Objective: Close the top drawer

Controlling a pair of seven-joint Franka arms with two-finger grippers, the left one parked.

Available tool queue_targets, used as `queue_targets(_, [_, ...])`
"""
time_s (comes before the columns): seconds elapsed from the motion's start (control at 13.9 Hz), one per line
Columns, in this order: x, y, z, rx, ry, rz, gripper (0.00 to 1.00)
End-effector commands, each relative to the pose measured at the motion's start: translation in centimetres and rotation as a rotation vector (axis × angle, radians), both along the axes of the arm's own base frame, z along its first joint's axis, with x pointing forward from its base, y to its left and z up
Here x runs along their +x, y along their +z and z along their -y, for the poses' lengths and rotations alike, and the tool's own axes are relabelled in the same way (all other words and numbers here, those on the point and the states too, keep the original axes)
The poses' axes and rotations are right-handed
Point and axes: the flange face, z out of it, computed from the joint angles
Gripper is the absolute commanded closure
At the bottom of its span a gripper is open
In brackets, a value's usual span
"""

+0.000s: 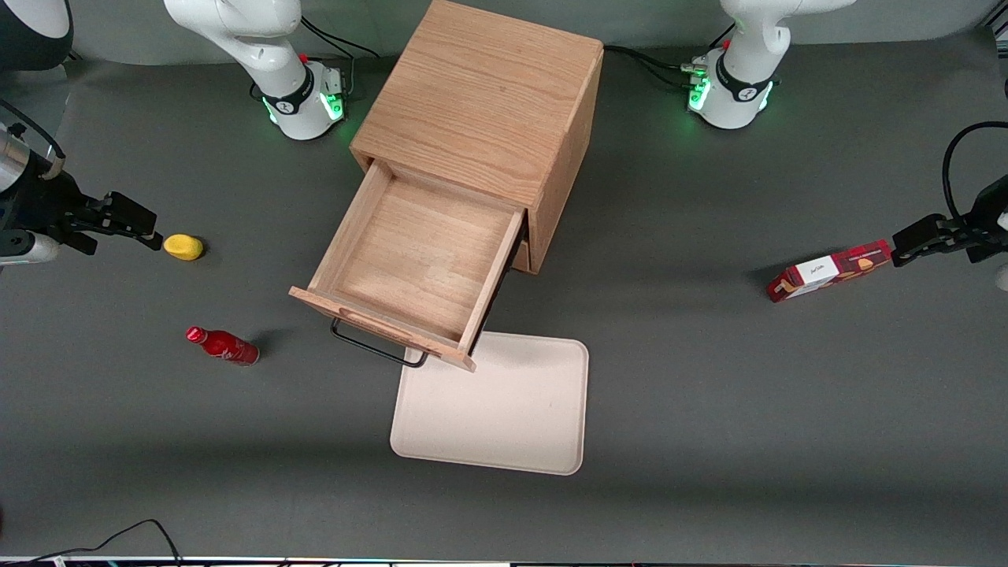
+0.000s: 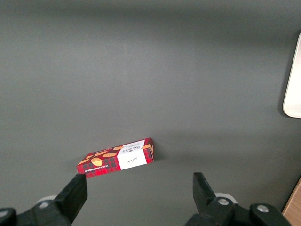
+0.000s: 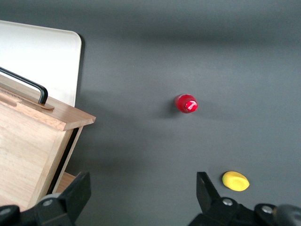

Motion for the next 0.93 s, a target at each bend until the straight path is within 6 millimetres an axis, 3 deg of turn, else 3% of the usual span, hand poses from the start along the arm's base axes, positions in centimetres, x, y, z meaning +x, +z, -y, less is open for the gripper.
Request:
queue_targets(0.0, [0.1, -1.8, 0.4, -0.002, 0.040, -0.068, 0.00])
queue_targets(0.29, [2.3, -3.3, -1.2, 0.007, 0.082, -0.089, 0.00])
queue_targets(0.58, [8.0, -3.9, -4.4, 0.032, 0.217, -0.043, 0.00])
queue_targets(0.86, [13.1, -6.5, -8.3, 0.064, 0.411, -0.004, 0.00])
